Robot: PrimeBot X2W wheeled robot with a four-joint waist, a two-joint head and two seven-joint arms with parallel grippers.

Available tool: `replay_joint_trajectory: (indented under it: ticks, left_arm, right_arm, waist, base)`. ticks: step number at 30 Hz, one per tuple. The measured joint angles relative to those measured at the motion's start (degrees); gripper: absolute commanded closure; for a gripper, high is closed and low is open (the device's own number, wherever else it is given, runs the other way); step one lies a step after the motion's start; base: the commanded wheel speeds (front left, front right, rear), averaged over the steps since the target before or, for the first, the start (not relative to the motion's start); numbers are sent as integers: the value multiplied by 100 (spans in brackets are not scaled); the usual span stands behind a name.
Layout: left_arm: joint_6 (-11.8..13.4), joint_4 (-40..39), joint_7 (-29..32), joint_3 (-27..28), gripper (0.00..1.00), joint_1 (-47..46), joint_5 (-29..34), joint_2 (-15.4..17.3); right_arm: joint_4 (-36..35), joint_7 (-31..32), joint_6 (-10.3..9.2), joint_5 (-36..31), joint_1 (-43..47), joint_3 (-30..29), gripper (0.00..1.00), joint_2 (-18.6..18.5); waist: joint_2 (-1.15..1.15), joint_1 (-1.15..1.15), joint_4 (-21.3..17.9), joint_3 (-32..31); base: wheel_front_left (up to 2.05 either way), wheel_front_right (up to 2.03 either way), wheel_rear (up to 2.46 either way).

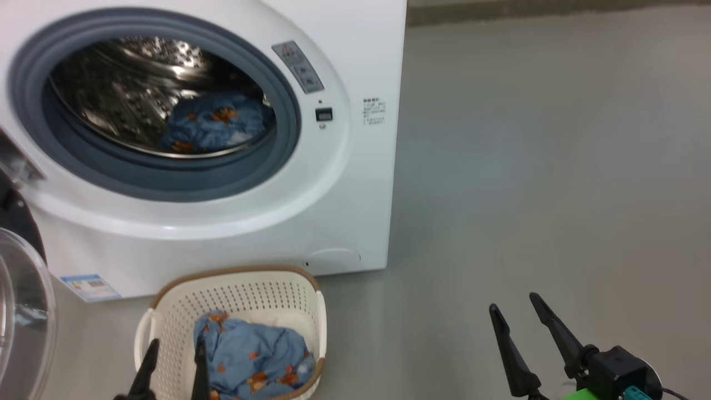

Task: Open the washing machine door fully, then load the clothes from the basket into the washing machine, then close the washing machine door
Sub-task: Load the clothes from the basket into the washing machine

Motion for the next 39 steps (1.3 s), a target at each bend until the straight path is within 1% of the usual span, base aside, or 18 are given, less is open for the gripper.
replay_joint_trajectory:
  ticks: [2,5,6,14,19,23,26,29,32,39]
  left_arm:
    - [-59,279,0,-52,0,-226,-2,-11]
    - [-221,851,41,-96,0,-631,-36,-21]
    - [-221,851,41,-96,0,-631,-36,-21]
    - [-581,2621,163,-140,0,-2036,-169,-24]
    - [-808,3807,619,-190,0,-3048,-241,15]
    - [-1000,4570,1043,-243,0,-3749,-301,207]
    - [-1084,5030,1401,-290,0,-4152,-423,375]
    - [-1105,5347,1657,-310,0,-4484,-530,583]
    - [-1148,5543,1808,-293,0,-4775,-645,820]
    - [-1148,5740,2071,-256,0,-5367,-955,1307]
  right_arm:
    - [-33,1,0,0,-43,62,0,0]
    - [-77,0,0,-8,-253,132,0,0]
    - [-77,0,0,-8,-253,132,0,0]
    - [-100,-86,0,14,-820,282,0,-8]
    - [-97,-166,0,115,-1182,380,0,-12]
    - [-81,-226,0,191,-1506,522,0,-20]
    - [-68,-265,0,326,-1725,612,0,-26]
    - [-69,-265,0,483,-1942,734,0,-26]
    - [-149,-266,0,584,-2135,811,0,-29]
    - [-305,-266,0,879,-2431,949,0,-29]
  waist:
    - [0,0,-11,140]
    - [0,0,-42,382]
    - [0,0,-42,382]
    - [0,0,-222,1123]
    - [0,0,-370,1647]
    - [0,0,-514,2091]
    - [0,0,-642,2427]
    - [0,0,-785,2765]
    - [0,0,-941,3102]
    - [0,0,-1321,3880]
  base:
    - [0,0,0]
    - [0,0,0]
    - [0,0,0]
    - [0,0,0]
    - [0,0,0]
    - [0,0,0]
    - [0,0,0]
    - [0,0,0]
    - [0,0,0]
    - [0,0,0]
